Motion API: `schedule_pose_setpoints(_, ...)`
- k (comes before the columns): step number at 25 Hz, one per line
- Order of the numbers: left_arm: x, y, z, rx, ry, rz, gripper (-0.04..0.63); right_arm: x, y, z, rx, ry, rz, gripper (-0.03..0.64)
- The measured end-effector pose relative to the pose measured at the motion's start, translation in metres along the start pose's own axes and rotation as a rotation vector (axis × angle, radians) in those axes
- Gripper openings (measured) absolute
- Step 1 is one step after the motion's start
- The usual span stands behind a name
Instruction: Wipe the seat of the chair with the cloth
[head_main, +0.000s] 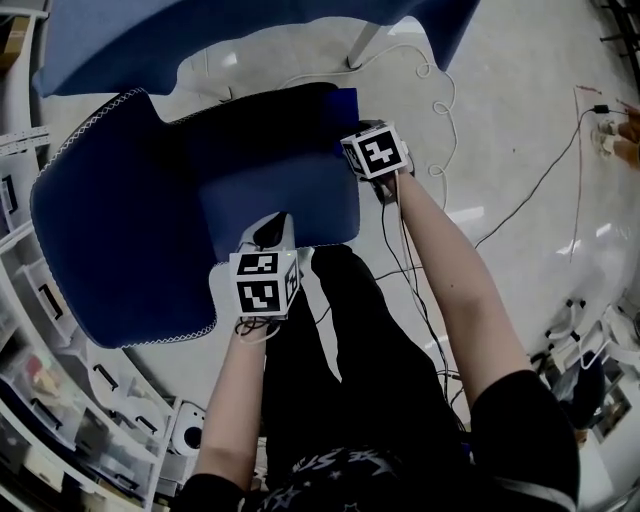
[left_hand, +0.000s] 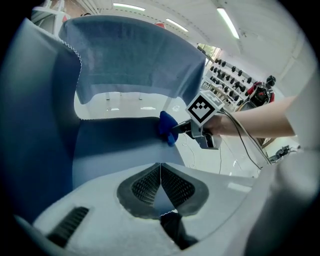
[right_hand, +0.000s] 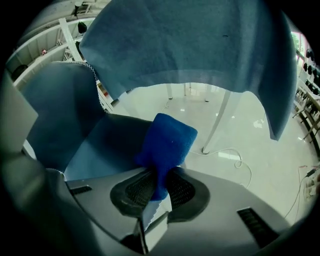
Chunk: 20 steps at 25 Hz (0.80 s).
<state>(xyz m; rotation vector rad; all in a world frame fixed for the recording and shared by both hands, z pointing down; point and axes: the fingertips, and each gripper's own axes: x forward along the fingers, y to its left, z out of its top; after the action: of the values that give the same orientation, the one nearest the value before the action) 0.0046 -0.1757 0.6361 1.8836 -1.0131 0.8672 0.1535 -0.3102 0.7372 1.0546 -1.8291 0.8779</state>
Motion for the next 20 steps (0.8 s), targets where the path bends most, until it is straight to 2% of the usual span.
schedule_pose_setpoints(4, -0.007, -0.003, -0.008, -0.058, -0.031, 0.006, 0.021, -0.005, 0.014, 0.004, -0.013, -0.03, 0.017, 0.057)
schedule_pose_setpoints(8, -0.022, 0.013, -0.021, -0.122, -0.037, 0.066, 0.021, -0.008, 0.053, 0.02, -0.041, -0.061, 0.102, 0.057)
schedule_pose_setpoints(12, -0.035, 0.031, -0.036, -0.193, -0.044, 0.119, 0.021, -0.001, 0.111, 0.035, -0.085, -0.071, 0.223, 0.057)
schedule_pose_setpoints(16, -0.048, 0.041, -0.054, -0.281, -0.068, 0.138, 0.021, 0.008, 0.183, 0.041, -0.164, -0.058, 0.348, 0.057)
schedule_pose_setpoints(20, -0.057, 0.05, -0.076, -0.304, -0.057, 0.149, 0.021, 0.023, 0.251, 0.039, -0.255, -0.03, 0.447, 0.057)
